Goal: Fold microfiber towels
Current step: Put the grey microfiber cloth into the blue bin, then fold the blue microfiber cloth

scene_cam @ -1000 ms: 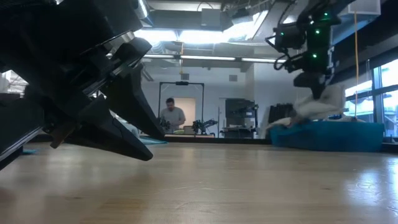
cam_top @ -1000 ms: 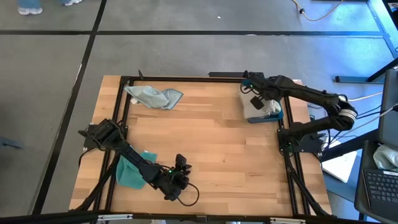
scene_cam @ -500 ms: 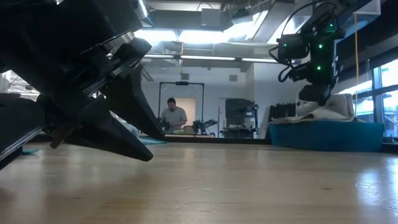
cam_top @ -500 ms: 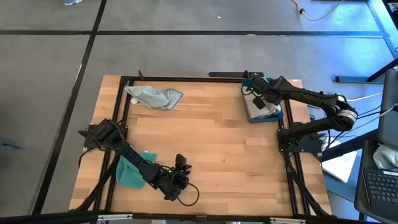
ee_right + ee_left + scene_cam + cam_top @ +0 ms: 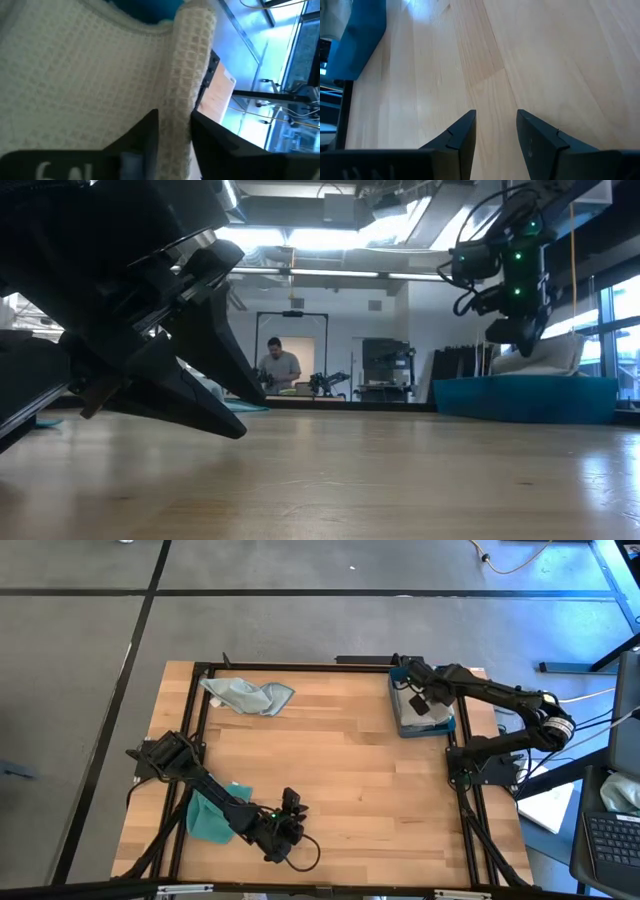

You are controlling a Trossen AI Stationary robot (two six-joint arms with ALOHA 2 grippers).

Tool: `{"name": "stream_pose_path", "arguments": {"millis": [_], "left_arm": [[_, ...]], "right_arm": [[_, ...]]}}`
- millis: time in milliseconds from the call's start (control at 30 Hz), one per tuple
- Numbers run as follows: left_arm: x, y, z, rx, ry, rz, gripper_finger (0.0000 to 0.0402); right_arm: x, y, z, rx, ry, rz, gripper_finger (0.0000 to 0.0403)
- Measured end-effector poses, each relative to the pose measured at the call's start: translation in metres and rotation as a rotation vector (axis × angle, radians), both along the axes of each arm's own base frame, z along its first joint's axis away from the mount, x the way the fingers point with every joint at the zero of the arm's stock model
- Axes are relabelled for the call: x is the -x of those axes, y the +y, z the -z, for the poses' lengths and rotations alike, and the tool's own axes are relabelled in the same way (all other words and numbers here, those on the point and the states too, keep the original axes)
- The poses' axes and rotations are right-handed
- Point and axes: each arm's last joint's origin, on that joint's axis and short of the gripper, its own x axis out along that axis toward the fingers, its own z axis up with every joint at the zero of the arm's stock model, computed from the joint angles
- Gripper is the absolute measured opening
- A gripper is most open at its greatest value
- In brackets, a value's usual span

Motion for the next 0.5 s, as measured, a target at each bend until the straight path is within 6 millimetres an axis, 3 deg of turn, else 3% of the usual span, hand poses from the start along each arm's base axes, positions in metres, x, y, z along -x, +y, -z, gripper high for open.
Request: {"name": "stream_pose_path", "arguments": {"millis": [300,400,500], "left_arm": [[-0.001,0.001,0.000,0.000,-0.001,-0.001,0.0133],[-0.001,0.002,0.000,0.003,0.001,-0.003,0.0133],[-0.001,0.001,0.000,0.005,0.002,-0.001,0.0133]], "right_arm": [[-0.009,0.006,-0.034,0.042,0.038,-0.025,0.0208],[-0.017,0.008,-0.041,0.010,-0.053,-0.055,0.0215],[-0.023,0.010,-0.036,-0.057,-0.170,-0.060,0.0209]]}}
